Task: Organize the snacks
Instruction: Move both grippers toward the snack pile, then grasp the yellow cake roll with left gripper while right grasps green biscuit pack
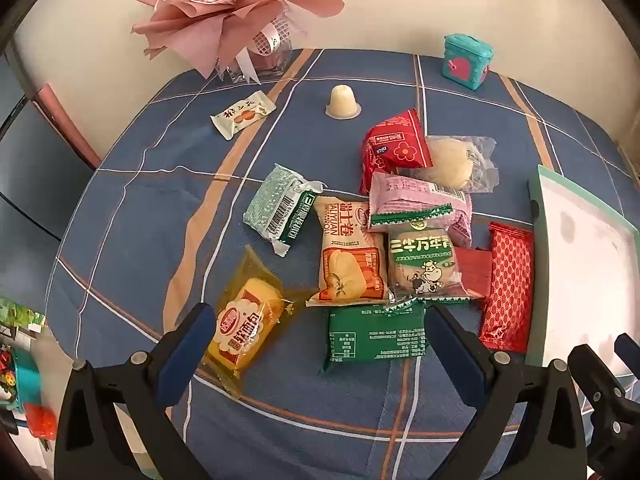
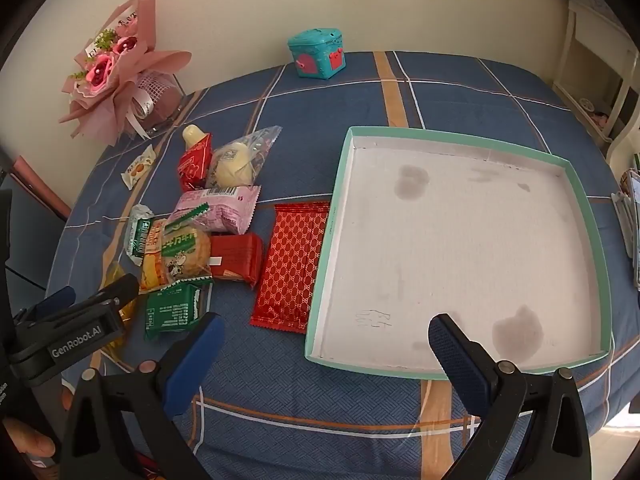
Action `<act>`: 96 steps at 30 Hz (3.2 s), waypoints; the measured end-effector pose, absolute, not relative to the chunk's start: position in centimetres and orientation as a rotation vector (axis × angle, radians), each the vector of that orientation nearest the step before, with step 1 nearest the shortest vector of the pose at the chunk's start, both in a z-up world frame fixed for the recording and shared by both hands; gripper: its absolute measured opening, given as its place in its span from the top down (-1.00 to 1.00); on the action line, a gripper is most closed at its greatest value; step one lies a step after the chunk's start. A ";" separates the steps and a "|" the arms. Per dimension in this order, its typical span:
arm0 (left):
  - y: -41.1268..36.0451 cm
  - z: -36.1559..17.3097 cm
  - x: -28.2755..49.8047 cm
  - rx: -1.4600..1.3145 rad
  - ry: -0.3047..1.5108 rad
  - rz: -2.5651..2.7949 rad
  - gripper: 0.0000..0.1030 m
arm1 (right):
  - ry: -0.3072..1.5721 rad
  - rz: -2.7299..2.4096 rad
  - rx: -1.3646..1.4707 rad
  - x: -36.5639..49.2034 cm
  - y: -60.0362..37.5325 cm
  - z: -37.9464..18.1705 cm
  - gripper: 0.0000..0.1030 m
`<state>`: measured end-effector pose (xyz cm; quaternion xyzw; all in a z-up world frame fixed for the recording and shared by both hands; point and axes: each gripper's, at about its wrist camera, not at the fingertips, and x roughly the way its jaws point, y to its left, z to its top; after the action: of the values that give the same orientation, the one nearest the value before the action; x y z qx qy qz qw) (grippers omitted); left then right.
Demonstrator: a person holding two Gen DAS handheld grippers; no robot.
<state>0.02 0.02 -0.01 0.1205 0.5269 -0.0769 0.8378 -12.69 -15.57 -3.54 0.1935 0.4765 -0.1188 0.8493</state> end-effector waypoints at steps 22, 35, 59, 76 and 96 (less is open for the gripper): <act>0.0 -0.4 -0.1 0.189 1.118 -0.213 -1.00 | 1.004 -0.252 0.408 -12.7 -15.5 -3.5 -1.00; -0.2 -1.2 0.1 0.202 1.142 -0.196 -1.00 | 1.007 -0.246 0.396 -12.5 -15.2 -3.5 -1.00; 5.4 -0.7 1.9 0.037 1.145 -0.103 -1.00 | 1.042 -0.165 0.392 -9.7 -12.4 -4.4 -1.00; 10.9 -4.7 4.2 -0.113 1.311 -0.055 -1.00 | 1.096 -0.015 0.305 -3.5 -4.8 -6.8 -1.00; 8.4 -8.0 5.6 -0.052 1.385 -0.087 -0.79 | 1.134 -0.029 0.227 0.5 -0.8 -10.2 -0.92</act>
<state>5.64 8.36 -8.05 -0.0241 0.6382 -0.0400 0.7684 0.54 -0.82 -10.20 0.1073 0.5357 -0.0137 0.8374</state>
